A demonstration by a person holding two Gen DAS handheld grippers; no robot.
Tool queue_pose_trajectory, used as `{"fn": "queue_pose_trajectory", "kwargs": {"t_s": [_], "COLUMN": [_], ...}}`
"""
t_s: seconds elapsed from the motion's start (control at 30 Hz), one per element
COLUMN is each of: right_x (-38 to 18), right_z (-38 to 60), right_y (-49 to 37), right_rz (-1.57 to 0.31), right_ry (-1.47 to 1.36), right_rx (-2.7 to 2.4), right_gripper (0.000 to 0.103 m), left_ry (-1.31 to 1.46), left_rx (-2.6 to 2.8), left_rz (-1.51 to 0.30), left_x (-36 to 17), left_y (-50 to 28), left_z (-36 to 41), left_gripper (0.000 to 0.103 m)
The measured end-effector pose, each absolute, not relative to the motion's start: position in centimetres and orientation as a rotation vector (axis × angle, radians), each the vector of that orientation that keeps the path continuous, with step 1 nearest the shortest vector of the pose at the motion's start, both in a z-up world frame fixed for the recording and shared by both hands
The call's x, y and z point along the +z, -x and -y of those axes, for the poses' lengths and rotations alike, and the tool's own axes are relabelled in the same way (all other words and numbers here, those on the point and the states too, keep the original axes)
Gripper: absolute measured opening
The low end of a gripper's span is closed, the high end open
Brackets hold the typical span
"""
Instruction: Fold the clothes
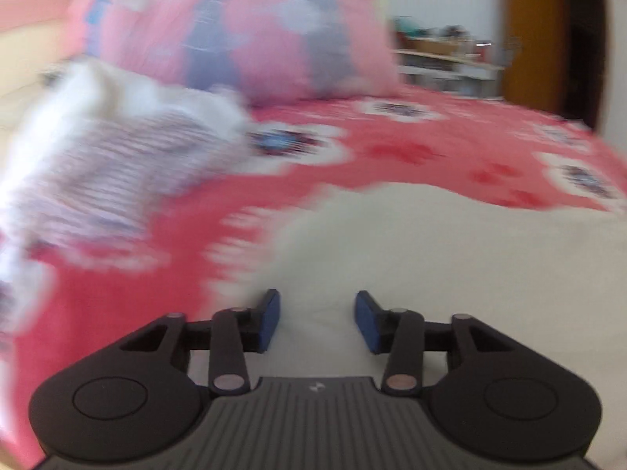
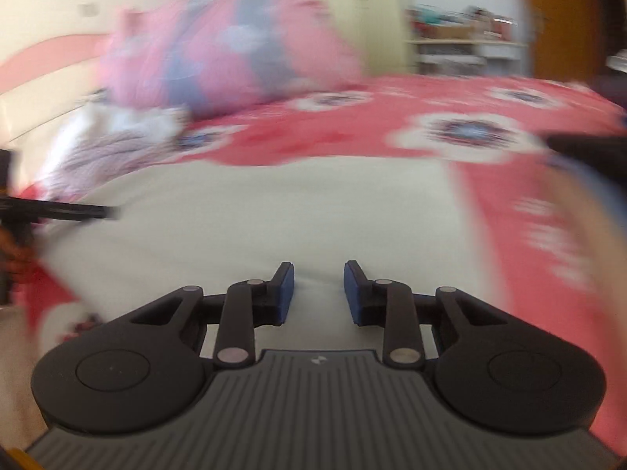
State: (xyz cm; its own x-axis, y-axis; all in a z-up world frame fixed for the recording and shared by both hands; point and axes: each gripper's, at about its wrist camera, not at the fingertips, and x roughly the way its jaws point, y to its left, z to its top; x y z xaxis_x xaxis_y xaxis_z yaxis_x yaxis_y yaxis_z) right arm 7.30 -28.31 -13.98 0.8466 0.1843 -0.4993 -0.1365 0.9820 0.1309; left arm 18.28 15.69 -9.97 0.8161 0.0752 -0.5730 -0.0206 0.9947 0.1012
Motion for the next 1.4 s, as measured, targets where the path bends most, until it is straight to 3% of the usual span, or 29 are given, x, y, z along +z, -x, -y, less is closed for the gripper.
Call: {"fn": "queue_pose_trajectory", "kwargs": {"t_s": [0.2,0.4,0.47,0.53,0.6,0.7,0.8,0.9,1.0,1.1,1.2,1.4], "right_x": [-11.3,-10.8,-12.1,-13.1,-13.2,-11.8,-10.2,-10.9,-13.0,-11.2,-8.0,-8.5], "right_z": [31.5,26.9,28.1,29.8,31.6,32.5,30.8,28.0,27.7,28.2,26.9,23.7], "right_y": [-7.5,-16.0,-19.1,-20.3,-20.0,-19.3,-20.4,-23.9,-27.4,-26.4,-22.6,-16.2], "right_rz": [-0.517,-0.544,-0.62,-0.656,-0.66,-0.63,-0.579,-0.643,-0.724,-0.664,-0.574,-0.616], "right_ry": [-0.084,-0.011,-0.021,0.041,0.07,0.089,0.032,-0.019,0.047,0.176,0.205,0.038], "right_rx": [0.05,0.277,0.243,0.138,0.06,0.004,0.149,0.333,0.236,0.005,0.086,0.406], "right_gripper": [0.028,0.027,0.027,0.026,0.028,0.029,0.029,0.029,0.027,0.03,0.03,0.031], "left_ry": [-0.036,-0.077,-0.031,0.052,0.048,-0.051,-0.123,-0.243,-0.191,-0.129,-0.093,0.071], "left_rx": [-0.041,-0.126,-0.063,-0.051,-0.021,-0.02,-0.076,-0.039,0.03,0.066,0.071,0.014], "left_rz": [-0.497,-0.716,-0.763,-0.76,-0.755,-0.691,-0.699,-0.755,-0.76,-0.723,-0.698,-0.768], "left_x": [-6.1,-9.5,-10.8,-10.5,-9.8,-8.7,-9.0,-10.8,-10.4,-8.0,-5.9,-6.2], "left_y": [-19.9,-26.7,-28.5,-29.0,-29.1,-29.1,-30.0,-32.0,-32.6,-31.3,-28.3,-20.5], "left_z": [-14.5,-8.4,-9.5,-11.7,-12.4,-10.5,-7.8,-5.8,-7.3,-9.8,-11.9,-16.1], "left_gripper": [0.043,0.046,0.043,0.032,0.032,0.05,0.05,0.052,0.054,0.052,0.055,0.059]}}
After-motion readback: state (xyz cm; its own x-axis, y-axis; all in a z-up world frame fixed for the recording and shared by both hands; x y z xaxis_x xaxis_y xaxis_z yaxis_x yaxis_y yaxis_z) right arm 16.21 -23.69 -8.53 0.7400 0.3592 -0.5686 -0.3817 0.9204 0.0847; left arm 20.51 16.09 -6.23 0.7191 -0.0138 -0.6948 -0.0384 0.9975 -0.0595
